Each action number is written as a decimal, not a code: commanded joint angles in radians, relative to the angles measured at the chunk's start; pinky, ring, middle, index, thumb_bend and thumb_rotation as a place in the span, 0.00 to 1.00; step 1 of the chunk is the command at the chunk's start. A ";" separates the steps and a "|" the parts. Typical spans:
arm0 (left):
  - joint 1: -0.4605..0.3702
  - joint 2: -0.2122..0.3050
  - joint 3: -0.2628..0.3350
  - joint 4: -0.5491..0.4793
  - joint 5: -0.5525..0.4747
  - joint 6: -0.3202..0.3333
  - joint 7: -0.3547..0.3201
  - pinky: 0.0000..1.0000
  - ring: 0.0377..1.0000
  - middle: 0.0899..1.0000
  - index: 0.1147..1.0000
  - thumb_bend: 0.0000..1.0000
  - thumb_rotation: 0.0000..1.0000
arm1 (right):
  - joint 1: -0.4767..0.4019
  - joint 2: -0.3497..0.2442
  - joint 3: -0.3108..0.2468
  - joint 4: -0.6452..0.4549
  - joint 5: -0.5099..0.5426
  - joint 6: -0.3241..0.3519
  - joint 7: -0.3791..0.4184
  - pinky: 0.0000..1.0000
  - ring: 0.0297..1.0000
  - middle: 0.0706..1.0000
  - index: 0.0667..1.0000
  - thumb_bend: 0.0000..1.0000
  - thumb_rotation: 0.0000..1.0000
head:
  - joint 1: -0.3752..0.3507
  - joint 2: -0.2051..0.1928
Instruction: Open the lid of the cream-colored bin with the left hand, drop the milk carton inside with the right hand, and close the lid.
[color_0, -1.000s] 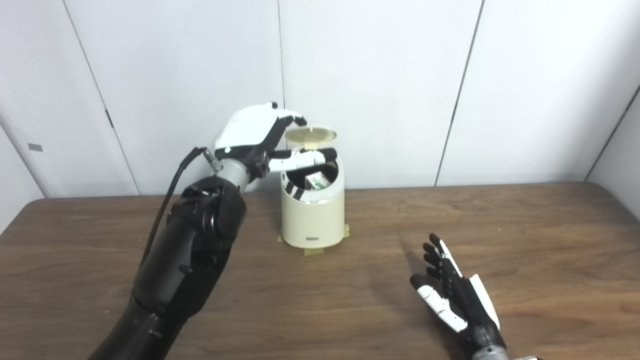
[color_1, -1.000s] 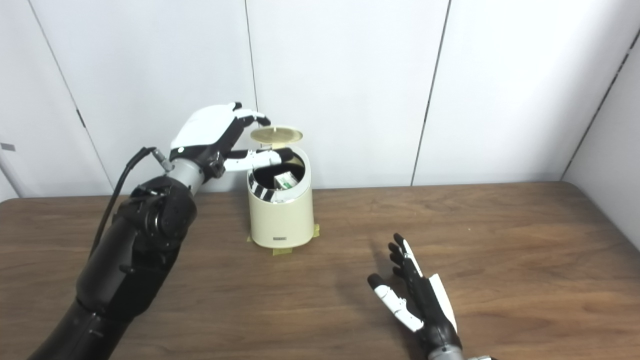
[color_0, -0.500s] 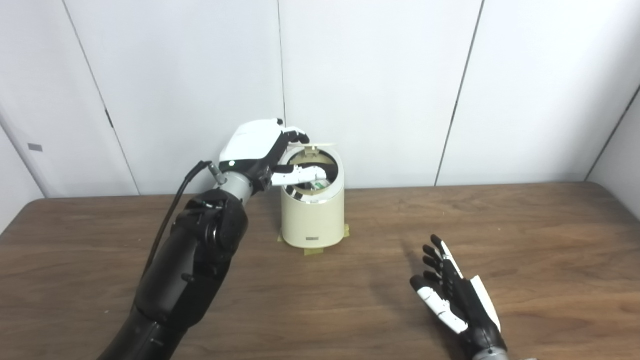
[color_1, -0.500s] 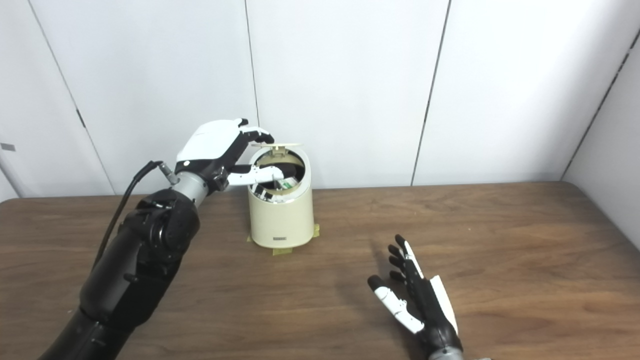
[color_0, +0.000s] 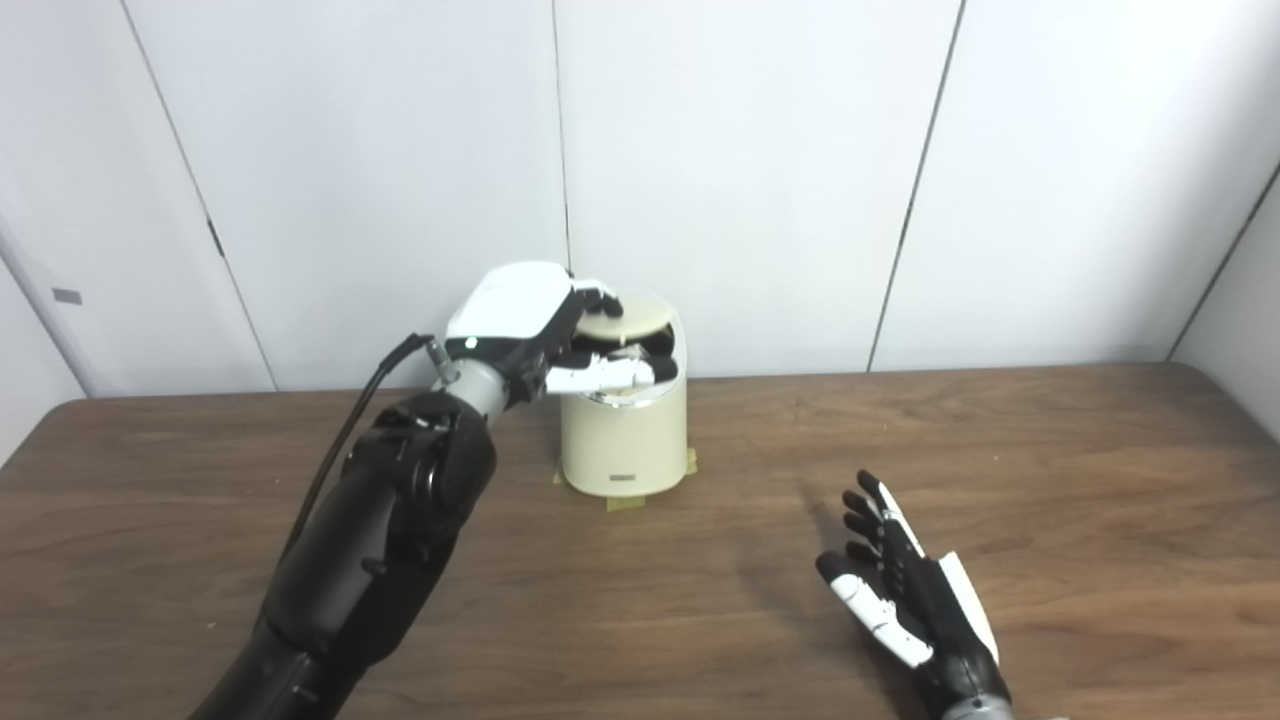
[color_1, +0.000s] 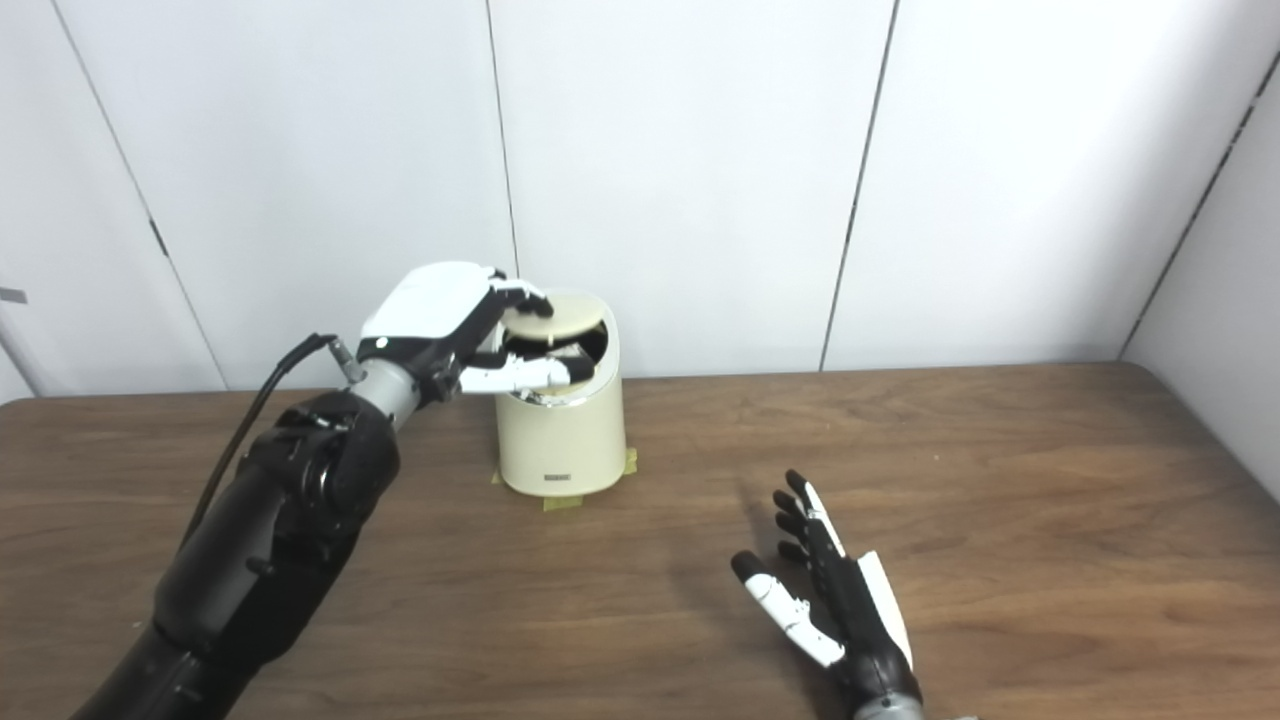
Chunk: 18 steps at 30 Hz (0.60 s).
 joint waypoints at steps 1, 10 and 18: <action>-0.024 0.016 0.000 -0.016 0.022 -0.015 0.005 1.00 0.92 0.79 0.74 0.90 1.00 | 0.016 0.012 0.007 -0.010 0.014 0.008 0.010 0.87 0.92 0.93 0.96 0.54 0.69 | -0.002 0.002; 0.010 0.027 0.006 0.013 0.015 -0.017 0.009 1.00 0.91 0.77 0.73 0.87 1.00 | 0.029 0.028 0.003 -0.053 0.051 0.051 0.017 0.89 0.92 0.92 0.96 0.53 0.68 | -0.011 0.015; 0.022 0.034 -0.007 0.036 0.023 -0.014 -0.003 1.00 0.93 0.80 0.76 0.88 1.00 | 0.050 0.039 0.007 -0.103 0.111 0.076 0.033 0.91 0.94 0.94 0.97 0.53 0.65 | -0.019 0.031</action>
